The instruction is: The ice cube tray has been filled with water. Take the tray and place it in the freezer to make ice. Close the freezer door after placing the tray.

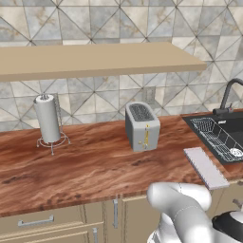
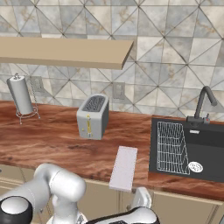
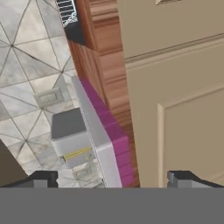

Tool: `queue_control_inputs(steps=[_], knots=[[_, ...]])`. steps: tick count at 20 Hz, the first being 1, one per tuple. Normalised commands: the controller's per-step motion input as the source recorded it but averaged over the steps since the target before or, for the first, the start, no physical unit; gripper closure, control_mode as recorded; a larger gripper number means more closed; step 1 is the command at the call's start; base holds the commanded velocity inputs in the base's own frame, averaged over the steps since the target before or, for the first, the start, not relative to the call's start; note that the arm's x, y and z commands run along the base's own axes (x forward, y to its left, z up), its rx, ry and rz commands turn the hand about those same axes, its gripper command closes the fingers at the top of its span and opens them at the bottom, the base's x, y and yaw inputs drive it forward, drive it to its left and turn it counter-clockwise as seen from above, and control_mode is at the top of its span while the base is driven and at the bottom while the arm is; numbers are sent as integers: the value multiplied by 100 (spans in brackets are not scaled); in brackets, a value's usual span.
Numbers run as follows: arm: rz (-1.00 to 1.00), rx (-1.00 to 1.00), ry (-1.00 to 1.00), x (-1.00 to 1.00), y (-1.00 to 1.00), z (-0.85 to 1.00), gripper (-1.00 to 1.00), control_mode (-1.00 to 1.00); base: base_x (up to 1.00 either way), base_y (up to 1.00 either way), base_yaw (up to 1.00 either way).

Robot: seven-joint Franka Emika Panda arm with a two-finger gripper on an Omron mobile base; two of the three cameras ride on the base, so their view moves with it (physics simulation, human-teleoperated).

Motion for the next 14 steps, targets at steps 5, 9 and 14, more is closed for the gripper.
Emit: queue_control_inputs(steps=[5, 9, 14], knots=[[0, 2, -8, 4, 28, -9, -100, -100, 0, 0, 0], [0, 1, -2, 4, 24, -17, -100, -100, 0, 0, 0], [-4, 0, -2, 13, 16, -9, -100, -100, 0, 0, 0]])
